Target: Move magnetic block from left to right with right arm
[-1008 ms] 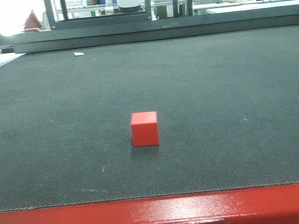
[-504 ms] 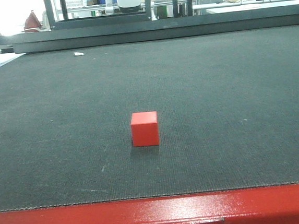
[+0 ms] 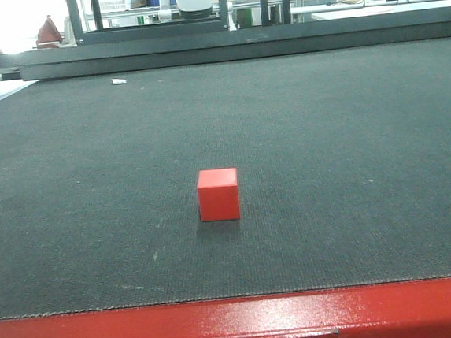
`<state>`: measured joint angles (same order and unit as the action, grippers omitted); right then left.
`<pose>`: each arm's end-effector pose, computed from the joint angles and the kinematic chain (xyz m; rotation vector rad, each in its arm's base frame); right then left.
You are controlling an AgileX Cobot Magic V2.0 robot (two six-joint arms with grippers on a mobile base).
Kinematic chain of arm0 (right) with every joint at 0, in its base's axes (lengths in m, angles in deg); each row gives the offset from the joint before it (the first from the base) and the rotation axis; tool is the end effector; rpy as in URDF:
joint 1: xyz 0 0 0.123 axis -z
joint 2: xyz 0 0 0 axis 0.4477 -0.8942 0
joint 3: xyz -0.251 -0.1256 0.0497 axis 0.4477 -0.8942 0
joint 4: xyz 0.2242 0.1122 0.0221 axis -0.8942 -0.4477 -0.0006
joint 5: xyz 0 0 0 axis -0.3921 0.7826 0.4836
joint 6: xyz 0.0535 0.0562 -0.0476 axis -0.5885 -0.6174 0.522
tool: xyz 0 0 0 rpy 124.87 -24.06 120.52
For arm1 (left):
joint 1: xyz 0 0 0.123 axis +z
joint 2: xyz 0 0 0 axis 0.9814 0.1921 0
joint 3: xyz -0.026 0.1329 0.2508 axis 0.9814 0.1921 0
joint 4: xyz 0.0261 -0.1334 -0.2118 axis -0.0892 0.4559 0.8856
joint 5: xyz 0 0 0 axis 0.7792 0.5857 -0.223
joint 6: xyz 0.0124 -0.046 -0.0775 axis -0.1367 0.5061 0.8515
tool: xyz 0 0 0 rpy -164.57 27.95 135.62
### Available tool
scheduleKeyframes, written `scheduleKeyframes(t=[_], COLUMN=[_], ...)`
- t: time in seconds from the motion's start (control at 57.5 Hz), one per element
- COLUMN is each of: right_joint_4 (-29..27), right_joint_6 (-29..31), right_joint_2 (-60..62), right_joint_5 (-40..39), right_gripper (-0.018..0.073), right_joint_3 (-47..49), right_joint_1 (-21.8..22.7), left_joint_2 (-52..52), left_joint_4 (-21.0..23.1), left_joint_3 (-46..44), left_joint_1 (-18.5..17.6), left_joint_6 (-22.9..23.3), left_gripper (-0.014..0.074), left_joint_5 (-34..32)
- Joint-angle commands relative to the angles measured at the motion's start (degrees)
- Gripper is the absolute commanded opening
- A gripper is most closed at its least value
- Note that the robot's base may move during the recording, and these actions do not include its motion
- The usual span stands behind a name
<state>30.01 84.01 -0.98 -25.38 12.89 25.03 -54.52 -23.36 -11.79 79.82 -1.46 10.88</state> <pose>0.0520 0.0011 0.2518 -0.0327 1.5587 0.0039 0.0566 -0.0001 0.1937 -0.0792 1.6119 -0.0678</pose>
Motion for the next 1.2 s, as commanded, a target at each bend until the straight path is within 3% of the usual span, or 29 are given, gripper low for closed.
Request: scheduleKeyframes(t=[0.0,0.174,0.348,0.452,0.608,0.713,0.886,1.043,1.182], right_joint_4=[0.5,0.5,0.9,1.4,3.8,7.1,7.9,7.0,1.2], right_joint_6=[0.3,0.3,-0.3,-4.9,-16.3,-23.4,-34.6,-34.6,-34.6], right_joint_2=[-5.6,-19.5,-31.5,-39.0,-50.0,-57.5,-69.2,-78.4,-86.5], right_joint_5=[1.1,8.9,9.1,11.5,15.5,18.5,28.4,39.1,45.0], right_gripper=[0.0031,0.0031,0.0031,0.0033,0.0042,0.0172,0.0624,0.0598,0.0598], right_joint_3=[5.2,12.6,19.2,23.1,29.0,33.5,43.4,55.4,65.4], right_joint_1=[-0.3,-0.5,-3.3,-7.5,-15.0,-19.6,-25.3,-30.0,-32.0], left_joint_2=[-0.7,-0.7,-0.7,-0.7,-0.7,-0.7,-0.7,-0.7,-0.7], left_joint_4=[0.5,0.5,0.5,0.5,0.5,0.5,0.5,0.5,0.5], left_joint_3=[0.5,0.5,0.5,0.5,0.5,0.5,0.5,0.5,0.5], left_joint_1=[0.0,0.0,0.0,0.0,0.0,0.0,0.0,0.0,0.0], left_joint_6=[0.0,0.0,0.0,0.0,0.0,0.0,0.0,0.0,0.0], left_gripper=[-0.0126,-0.0126,-0.0126,-0.0126,-0.0126,-0.0126,-0.0126,-0.0126,-0.0126], left_joint_5=[-4.9,-4.9,-4.9,-4.9,-4.9,-4.9,-4.9,-4.9,-4.9])
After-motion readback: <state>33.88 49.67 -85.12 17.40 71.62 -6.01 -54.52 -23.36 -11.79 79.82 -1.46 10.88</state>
